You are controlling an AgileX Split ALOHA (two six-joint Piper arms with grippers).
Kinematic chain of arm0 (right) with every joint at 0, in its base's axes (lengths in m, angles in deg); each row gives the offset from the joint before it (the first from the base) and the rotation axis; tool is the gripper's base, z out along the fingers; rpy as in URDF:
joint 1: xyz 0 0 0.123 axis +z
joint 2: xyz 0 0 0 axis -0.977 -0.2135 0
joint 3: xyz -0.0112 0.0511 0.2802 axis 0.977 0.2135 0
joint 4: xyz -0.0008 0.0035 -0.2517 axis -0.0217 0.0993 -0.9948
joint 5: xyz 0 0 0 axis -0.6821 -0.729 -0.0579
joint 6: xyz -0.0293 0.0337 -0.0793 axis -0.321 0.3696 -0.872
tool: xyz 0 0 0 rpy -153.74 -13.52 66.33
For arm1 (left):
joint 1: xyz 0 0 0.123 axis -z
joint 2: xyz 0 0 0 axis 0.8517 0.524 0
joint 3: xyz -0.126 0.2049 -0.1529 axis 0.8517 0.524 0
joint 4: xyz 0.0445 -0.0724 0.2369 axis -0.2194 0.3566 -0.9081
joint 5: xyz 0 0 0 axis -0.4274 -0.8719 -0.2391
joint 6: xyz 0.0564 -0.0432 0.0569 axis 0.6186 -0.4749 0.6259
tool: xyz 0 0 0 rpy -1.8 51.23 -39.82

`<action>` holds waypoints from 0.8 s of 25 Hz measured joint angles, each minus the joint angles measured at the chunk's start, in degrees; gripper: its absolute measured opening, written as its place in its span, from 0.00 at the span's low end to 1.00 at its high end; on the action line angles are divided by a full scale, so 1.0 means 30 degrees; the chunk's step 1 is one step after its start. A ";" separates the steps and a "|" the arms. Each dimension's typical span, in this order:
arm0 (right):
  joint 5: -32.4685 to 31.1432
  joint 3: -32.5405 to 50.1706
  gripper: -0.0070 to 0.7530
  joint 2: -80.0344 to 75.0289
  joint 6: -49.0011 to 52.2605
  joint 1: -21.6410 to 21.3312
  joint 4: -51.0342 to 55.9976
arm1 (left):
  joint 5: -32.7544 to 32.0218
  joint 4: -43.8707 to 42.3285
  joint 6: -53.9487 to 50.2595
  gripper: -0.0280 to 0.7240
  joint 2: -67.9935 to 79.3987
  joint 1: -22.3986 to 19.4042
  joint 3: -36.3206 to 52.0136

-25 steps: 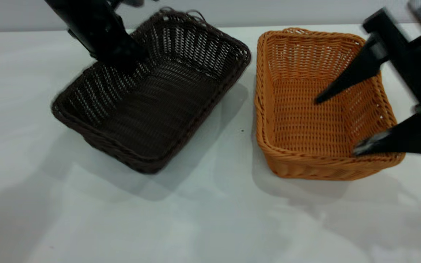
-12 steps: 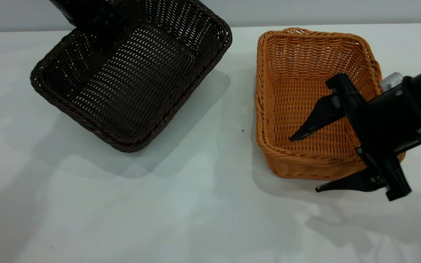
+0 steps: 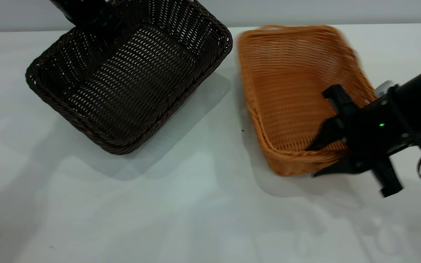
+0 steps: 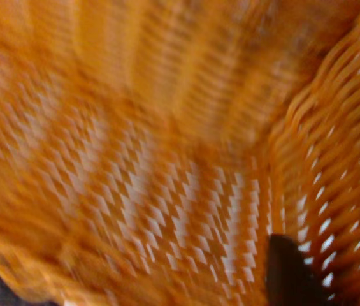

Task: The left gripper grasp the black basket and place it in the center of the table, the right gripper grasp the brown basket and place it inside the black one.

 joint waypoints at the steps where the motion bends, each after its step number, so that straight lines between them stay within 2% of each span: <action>1: 0.0017 0.0000 0.16 0.0000 -0.0591 -0.0622 0.0090 | 0.0000 -0.0028 0.0109 0.15 0.0000 -0.0017 0.0000; 3: 0.0039 0.0000 0.11 0.0096 -0.2138 -0.2180 0.0086 | -0.0019 -0.0066 0.0217 0.15 0.0000 -0.0032 0.0000; 7: 0.0003 0.0020 0.10 0.0697 -0.5373 -0.5665 -0.0454 | -0.0057 -0.0049 0.0245 0.15 0.0000 0.0009 0.0000; 9: -0.0309 0.0002 0.10 0.1140 -0.6617 -0.7963 -0.0434 | -0.0200 0.0012 0.0347 0.15 0.0000 0.0009 0.0000; 13: -0.3217 -0.0667 0.10 0.2210 -0.9203 -1.1752 -0.0423 | -0.1206 -0.0004 0.0827 0.15 -0.0016 0.0561 0.0000; 17: -0.6402 -0.1465 0.10 0.3294 -1.1146 -1.3157 -0.0444 | -0.2170 -0.0017 0.4218 0.15 -0.0016 0.2392 0.0000; 20: -0.7111 -0.1827 0.10 0.3401 -1.1391 -1.3278 -0.0831 | -0.2265 -0.0017 0.8025 0.15 -0.0016 0.4212 0.0000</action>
